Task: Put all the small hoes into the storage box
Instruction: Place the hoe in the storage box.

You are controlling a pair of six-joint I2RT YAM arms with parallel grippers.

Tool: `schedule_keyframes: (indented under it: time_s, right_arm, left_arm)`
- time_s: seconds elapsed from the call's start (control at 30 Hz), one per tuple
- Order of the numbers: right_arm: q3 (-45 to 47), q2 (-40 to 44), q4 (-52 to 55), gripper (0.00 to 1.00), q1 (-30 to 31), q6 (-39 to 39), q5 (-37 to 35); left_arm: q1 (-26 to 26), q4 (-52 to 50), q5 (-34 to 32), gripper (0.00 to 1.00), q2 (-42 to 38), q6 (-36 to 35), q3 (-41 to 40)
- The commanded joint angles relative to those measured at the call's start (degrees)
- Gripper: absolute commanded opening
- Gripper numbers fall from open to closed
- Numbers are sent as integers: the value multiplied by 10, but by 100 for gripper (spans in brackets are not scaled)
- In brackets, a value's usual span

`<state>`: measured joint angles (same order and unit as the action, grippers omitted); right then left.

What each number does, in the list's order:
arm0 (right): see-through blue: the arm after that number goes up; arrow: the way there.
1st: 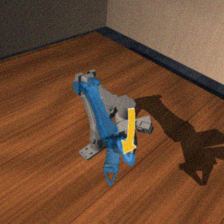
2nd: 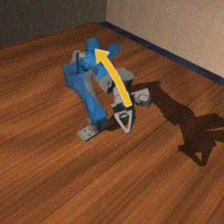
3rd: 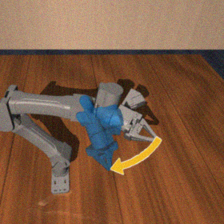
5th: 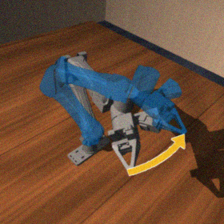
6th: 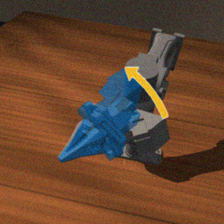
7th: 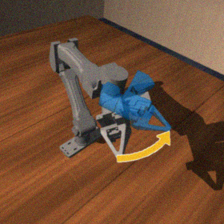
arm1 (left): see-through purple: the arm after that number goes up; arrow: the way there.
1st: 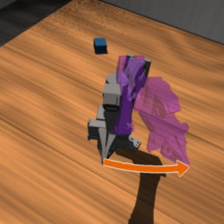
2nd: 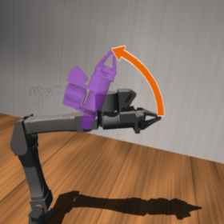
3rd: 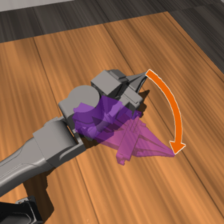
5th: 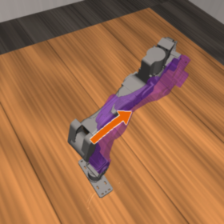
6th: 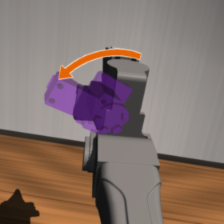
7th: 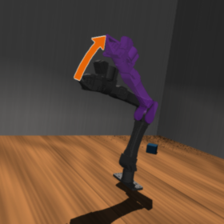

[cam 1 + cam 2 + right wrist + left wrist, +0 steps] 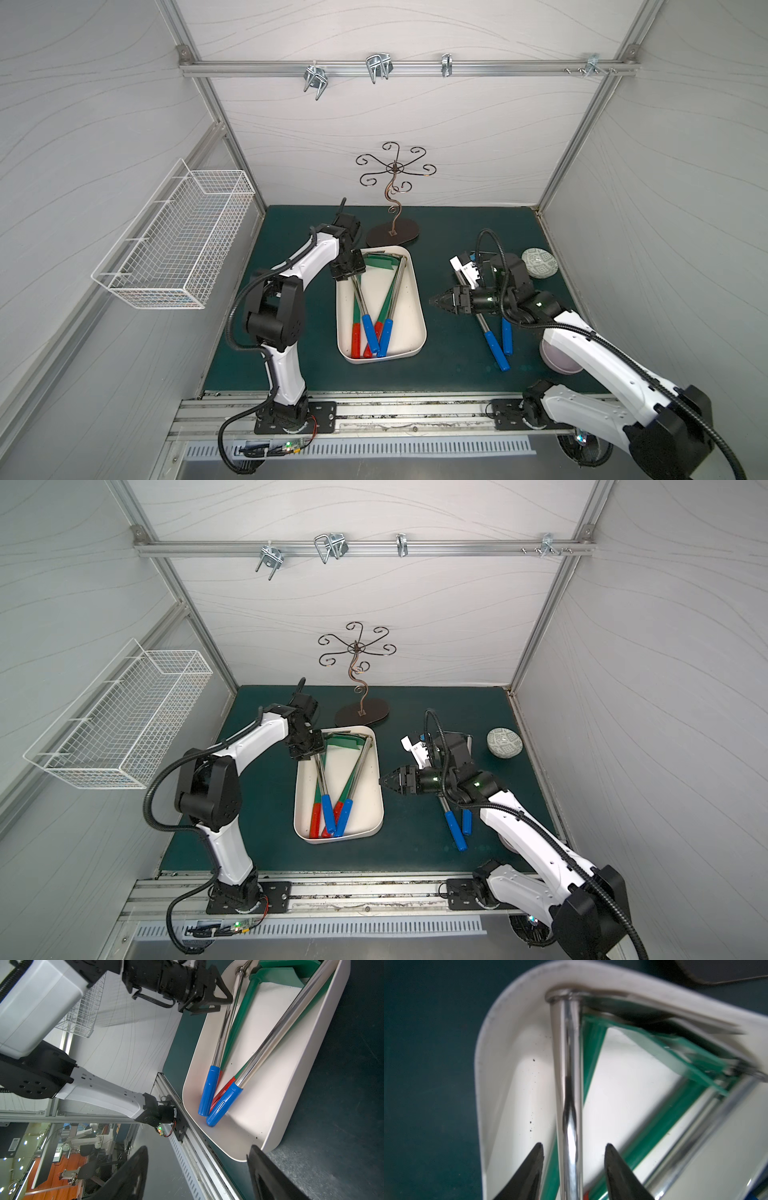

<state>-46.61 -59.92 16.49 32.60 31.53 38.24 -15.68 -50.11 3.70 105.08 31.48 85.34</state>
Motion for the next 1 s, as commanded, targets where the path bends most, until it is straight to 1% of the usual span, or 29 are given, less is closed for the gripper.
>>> schedule_keyframes:
  time_s: [0.0,0.17,0.3,0.47,0.67,0.8,0.97]
  right_arm:
    - [-20,6,15,77,0,-13,-6]
    - [-31,4,36,77,0,-29,-17]
    - [-46,-1,72,77,-6,-46,-50]
    - [-76,-15,157,77,-31,-79,-139]
    - [-112,-43,252,77,-69,-131,-284]
    - [-115,-71,264,76,-78,-170,-359]
    - [-111,-119,245,76,-87,-188,-411]
  left_arm:
    - [3,19,8,51,-61,-23,-2]
    - [18,33,13,52,-115,-48,-36]
    - [48,45,27,52,-141,-66,-80]
    - [87,53,37,51,-160,-97,-127]
    - [137,105,102,50,-192,-132,-192]
    - [144,119,119,49,-205,-138,-214]
    - [153,121,134,49,-206,-133,-213]
